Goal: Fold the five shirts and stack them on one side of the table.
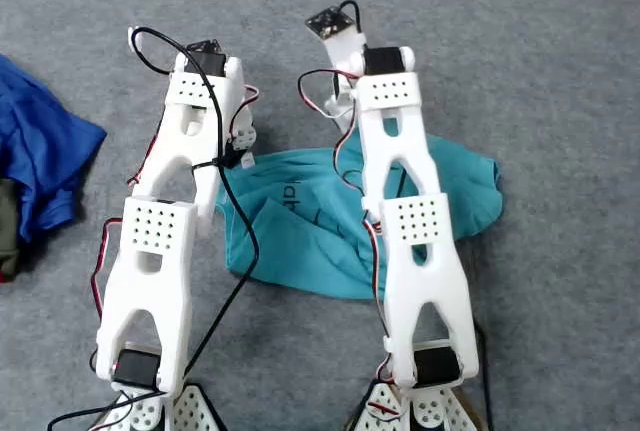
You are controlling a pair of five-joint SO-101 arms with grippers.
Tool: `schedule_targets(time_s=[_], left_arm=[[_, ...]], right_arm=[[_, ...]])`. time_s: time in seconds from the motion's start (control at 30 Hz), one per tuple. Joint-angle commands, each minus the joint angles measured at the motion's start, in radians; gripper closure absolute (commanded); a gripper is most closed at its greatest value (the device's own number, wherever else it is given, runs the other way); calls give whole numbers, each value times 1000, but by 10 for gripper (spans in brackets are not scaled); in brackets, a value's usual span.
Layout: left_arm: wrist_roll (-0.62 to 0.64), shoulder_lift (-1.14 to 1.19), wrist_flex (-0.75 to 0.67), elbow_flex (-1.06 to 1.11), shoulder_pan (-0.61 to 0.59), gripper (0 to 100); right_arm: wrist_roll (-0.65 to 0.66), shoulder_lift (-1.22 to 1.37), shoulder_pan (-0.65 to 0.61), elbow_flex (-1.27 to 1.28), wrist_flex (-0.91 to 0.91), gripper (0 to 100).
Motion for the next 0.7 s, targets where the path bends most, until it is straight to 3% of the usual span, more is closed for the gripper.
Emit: schedule_targets(time_s=[0.0,0.27,0.43,0.67], left_arm=[[9,-18,20,-40,2,980],[78,-18,20,-40,11,980],[80,-18,20,-40,14,980],[80,-18,20,-40,15,980]], right_arm=[[-29,5,5,-50,12,691],[-172,16,19,-42,-26,692],[-193,48,18,-54,-37,702],[-195,53,18,-65,-38,881]])
